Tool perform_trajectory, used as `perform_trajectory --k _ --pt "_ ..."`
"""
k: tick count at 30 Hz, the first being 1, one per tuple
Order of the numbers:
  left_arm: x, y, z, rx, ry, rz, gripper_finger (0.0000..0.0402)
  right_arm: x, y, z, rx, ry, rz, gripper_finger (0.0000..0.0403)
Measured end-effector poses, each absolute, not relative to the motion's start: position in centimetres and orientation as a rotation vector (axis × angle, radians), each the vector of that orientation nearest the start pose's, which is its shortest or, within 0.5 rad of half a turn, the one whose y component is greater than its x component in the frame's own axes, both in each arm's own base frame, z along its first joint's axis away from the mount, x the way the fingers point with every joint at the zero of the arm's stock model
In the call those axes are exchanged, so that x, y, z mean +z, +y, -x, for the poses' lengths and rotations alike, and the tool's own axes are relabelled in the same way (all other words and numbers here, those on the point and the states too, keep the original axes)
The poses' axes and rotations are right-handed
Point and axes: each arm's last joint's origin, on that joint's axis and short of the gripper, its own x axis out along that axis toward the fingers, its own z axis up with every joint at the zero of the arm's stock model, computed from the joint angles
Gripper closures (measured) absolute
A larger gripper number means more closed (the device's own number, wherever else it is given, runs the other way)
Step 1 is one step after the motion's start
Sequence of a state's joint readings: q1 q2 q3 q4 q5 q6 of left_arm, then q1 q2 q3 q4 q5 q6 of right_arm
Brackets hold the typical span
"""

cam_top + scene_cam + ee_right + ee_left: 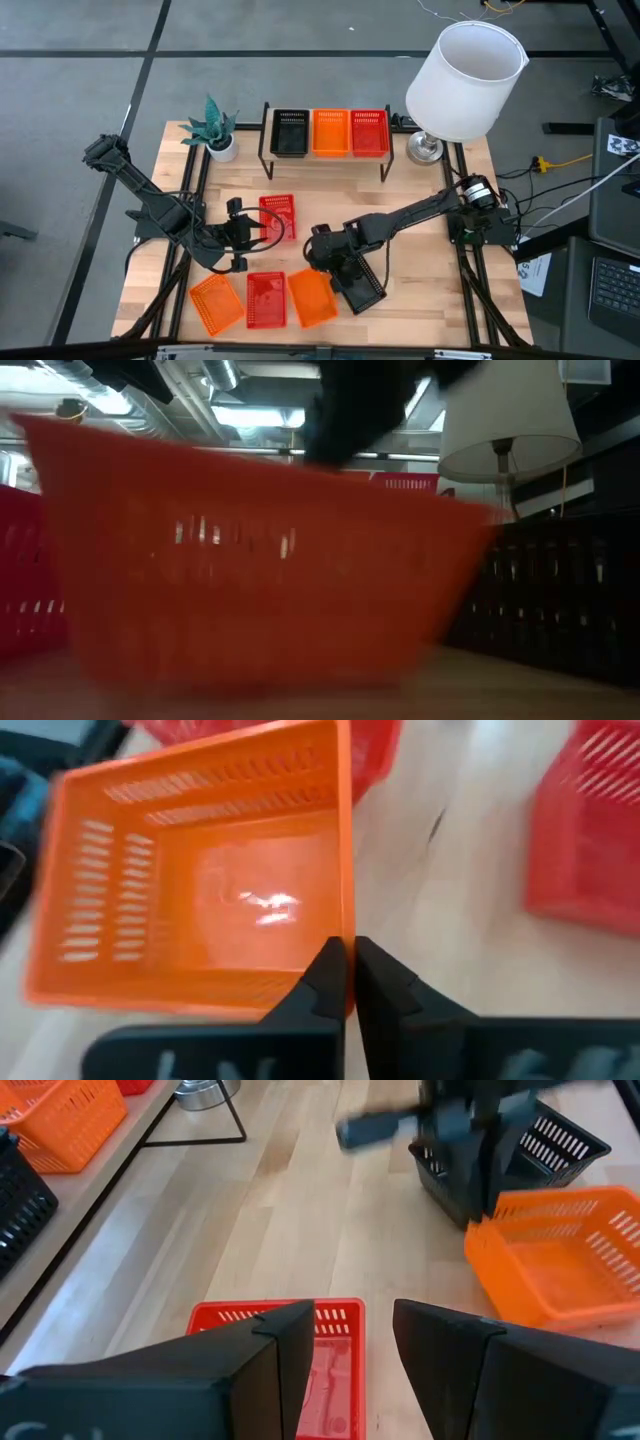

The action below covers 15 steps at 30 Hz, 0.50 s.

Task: Stack baskets on shelf by color
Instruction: Stack the right orange bin on top of the orange bin on the shelf

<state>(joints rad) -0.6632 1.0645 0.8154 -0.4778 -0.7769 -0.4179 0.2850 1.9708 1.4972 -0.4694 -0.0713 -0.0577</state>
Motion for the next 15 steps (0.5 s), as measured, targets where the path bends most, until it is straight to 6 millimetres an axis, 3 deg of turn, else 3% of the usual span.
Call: perform_trajectory --k 7,12,15 --pt "27.3 -11.3 -17.8 0.218 0.509 -0.074 0.027 31.1 11.2 -40.2 0.162 1.019 0.336 0.0401" --pt "27.3 -11.3 -17.8 0.218 0.509 -0.074 0.027 39.9 9.5 -36.9 -0.071 1.011 0.463 0.0402" --pt "27.3 -11.3 -17.8 0.218 0.509 -0.075 0.027 43.3 7.7 -34.3 -0.224 0.922 0.514 0.0402"
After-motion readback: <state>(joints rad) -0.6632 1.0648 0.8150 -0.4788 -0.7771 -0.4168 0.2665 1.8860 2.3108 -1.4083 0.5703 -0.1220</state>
